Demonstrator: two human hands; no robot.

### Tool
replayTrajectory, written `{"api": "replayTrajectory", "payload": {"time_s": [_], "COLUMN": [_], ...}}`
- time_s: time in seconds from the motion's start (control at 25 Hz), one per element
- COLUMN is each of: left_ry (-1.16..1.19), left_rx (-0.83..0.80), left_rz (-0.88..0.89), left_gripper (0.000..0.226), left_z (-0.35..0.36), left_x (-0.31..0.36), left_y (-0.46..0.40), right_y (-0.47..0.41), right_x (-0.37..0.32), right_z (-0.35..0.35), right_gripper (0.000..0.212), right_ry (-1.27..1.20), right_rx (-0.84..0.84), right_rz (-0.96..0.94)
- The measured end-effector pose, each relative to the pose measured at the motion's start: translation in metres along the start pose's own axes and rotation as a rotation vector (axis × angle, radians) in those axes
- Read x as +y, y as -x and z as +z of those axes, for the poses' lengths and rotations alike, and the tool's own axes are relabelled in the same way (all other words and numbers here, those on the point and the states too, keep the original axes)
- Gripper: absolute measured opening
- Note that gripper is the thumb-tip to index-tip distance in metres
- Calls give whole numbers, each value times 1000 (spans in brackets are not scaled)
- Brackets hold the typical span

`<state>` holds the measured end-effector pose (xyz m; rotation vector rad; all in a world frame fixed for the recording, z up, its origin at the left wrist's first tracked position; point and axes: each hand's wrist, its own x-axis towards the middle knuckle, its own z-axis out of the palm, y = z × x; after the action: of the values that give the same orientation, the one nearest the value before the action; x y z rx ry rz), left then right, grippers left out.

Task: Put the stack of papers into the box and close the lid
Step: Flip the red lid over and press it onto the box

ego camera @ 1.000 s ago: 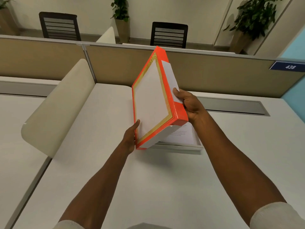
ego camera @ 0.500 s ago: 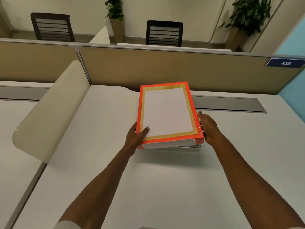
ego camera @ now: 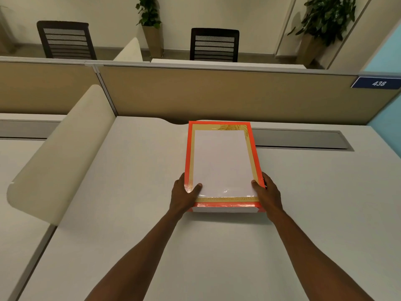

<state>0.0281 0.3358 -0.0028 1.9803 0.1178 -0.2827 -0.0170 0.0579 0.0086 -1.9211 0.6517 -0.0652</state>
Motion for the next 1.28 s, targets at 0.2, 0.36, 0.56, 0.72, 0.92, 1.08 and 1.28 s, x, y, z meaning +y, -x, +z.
{"api": "replayTrajectory", "payload": {"time_s": [0.2,0.36,0.56,0.72,0.92,1.08,1.28], "left_ry": [-69,-74,-54,-56,-102,-122,-209], "left_rx": [-24,-26,13,13,3,14,17], "left_rz": [60,39,23,2,-17,-12,-20], "left_gripper": [67,70,69,70,86,88,92], "left_z": [0,2,8,11,13,15,17], "left_x": [15,22,12,11,11,7,5], "left_y": [-18,-29,-29,-31,-34,-35,-43], "right_y": [-14,-24,-28,-29,-31,-32,-37], "right_x": [-2,-2,0,-4,-3,4,4], "right_z": [-1,1,6,7,8,12,15], "right_gripper": [46,43,45,56,57,56,57], "right_ry": [17,53,85,108,142,191,323], "right_rx": [17,19,19,5,-18,-11,-2], "right_rz": [-11,-7,-5,7,-12,-26,-23]}}
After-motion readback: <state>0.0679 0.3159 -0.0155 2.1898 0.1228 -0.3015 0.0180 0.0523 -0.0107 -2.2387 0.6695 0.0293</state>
